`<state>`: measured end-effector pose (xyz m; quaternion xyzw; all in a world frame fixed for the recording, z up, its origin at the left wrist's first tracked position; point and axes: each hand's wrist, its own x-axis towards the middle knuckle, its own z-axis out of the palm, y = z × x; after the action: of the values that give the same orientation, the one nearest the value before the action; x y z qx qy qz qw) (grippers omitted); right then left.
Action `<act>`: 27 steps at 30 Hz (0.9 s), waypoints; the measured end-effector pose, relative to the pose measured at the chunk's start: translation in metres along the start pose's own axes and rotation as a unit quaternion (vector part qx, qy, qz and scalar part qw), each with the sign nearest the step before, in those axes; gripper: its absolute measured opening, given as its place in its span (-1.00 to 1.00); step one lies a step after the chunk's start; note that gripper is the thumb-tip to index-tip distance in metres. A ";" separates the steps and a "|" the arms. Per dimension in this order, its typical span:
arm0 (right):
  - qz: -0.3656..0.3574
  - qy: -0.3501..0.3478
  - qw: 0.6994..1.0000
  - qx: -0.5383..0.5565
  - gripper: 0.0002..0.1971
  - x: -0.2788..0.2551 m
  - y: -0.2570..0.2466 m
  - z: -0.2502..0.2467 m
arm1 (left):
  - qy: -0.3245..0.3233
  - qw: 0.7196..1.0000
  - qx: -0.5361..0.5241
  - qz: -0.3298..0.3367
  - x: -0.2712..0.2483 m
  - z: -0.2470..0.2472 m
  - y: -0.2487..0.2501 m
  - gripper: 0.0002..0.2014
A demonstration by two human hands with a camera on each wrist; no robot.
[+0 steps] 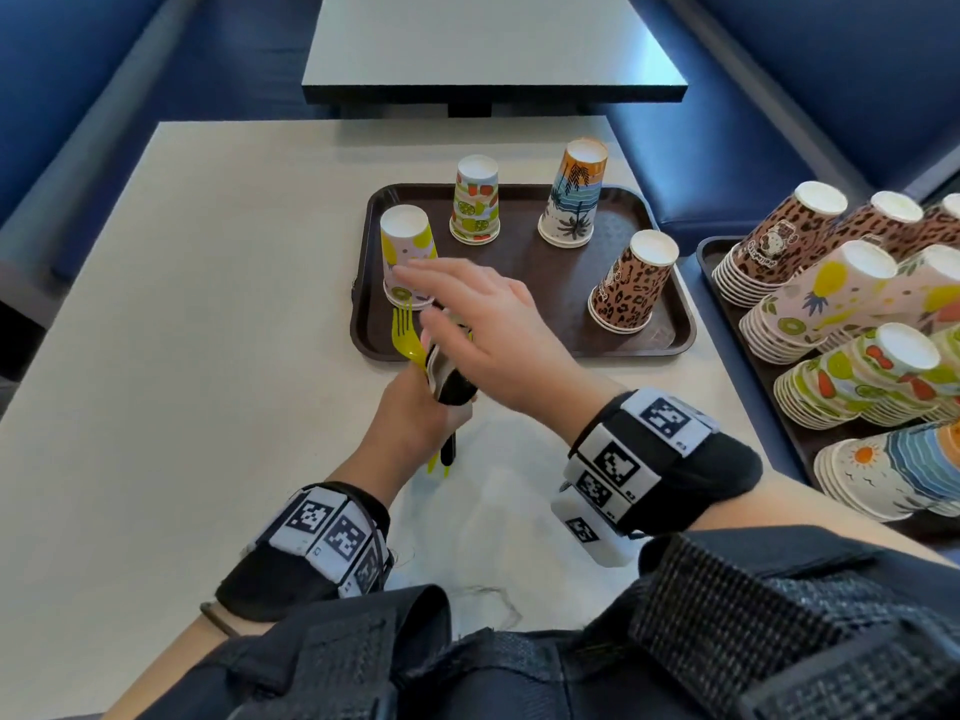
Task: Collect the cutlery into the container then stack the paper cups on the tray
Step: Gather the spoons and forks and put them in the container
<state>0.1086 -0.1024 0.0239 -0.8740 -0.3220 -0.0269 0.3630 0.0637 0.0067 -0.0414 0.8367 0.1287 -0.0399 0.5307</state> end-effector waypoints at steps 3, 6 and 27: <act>-0.048 -0.023 0.996 -0.078 -0.60 -0.004 -0.001 0.007 | -0.004 0.995 0.080 0.057 0.003 0.002 0.000 -0.64; -0.052 -0.016 0.998 -0.037 -0.64 -0.010 0.007 0.009 | -0.009 0.996 0.053 0.065 0.000 -0.004 0.004 -0.62; 0.126 0.019 0.974 0.189 -0.81 -0.012 0.004 0.006 | -0.082 0.993 -0.011 0.084 -0.012 -0.001 0.021 -0.73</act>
<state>0.1004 -0.1070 0.0143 -0.8226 -0.2017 0.0640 0.5278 0.0572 -0.0026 -0.0200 0.8327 0.0147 -0.0622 0.5500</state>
